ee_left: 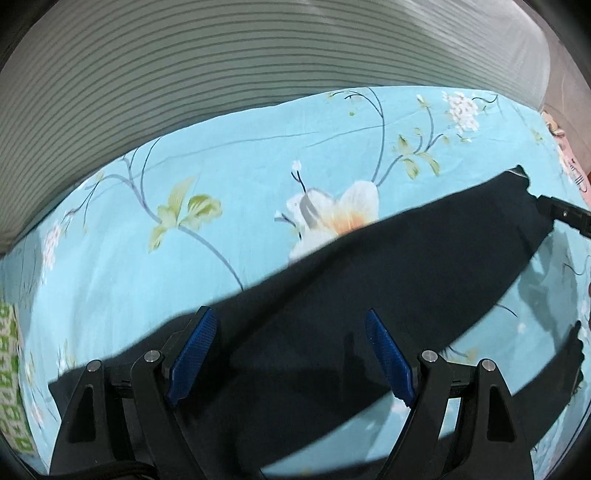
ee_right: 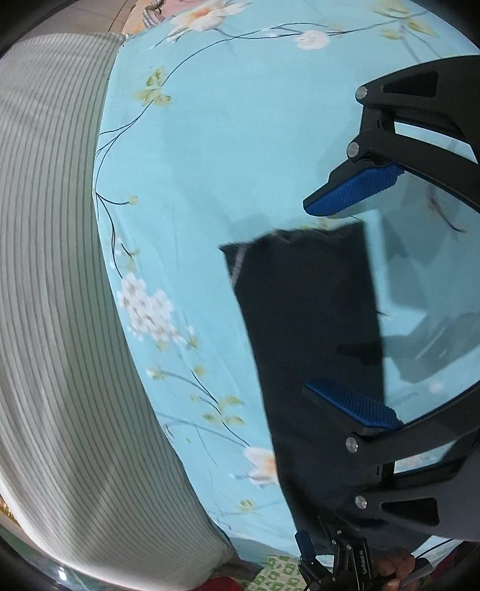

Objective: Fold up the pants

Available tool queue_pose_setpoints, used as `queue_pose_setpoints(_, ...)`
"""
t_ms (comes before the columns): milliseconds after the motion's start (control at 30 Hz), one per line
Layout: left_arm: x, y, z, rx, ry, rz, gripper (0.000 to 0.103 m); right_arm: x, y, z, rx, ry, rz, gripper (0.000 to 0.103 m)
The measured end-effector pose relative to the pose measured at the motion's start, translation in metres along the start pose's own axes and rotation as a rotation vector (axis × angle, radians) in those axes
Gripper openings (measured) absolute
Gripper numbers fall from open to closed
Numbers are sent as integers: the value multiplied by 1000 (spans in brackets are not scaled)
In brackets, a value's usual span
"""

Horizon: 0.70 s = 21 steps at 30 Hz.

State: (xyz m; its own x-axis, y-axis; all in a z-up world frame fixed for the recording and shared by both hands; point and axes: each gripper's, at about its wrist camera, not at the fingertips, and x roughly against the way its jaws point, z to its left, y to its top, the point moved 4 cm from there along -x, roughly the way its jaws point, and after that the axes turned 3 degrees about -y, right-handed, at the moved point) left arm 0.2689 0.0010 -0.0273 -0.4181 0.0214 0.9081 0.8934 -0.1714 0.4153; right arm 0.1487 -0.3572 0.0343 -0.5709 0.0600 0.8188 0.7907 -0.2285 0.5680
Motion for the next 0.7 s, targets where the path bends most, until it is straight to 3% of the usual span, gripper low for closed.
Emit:
queue_pose_setpoints(267,-36,30,13,-38,5,20,83,-29,27,-21,-48,-12,19,89)
queue_pose_setpoints(467,-64,33,16,-48,-54,112,83,-47,41,-20,-55,19,30,89)
queue_pose_setpoints(533,-70,30,12,-63,-91,143,79,-50,42,-16,-45,46,29,74)
queue_pose_setpoints(567,-71,30,10,-76,-94,142,66,-51,42,-15,-42,53,33,53)
queue_pose_setpoints(600,-70,29,8,-91,-107,140,57,-52,41,-15,-43,52,42,39)
queue_pose_setpoints(633,-68,29,5,-104,-128,138,35,-51,41,-16,-47,49,42,35)
queue_pose_setpoints(667,-65,29,3,-111,-139,136,17,-49,41,-17,-50,54,36,20)
queue_pose_setpoints(700,-62,29,2,-116,-144,133,13,-46,40,-19,-54,62,32,10)
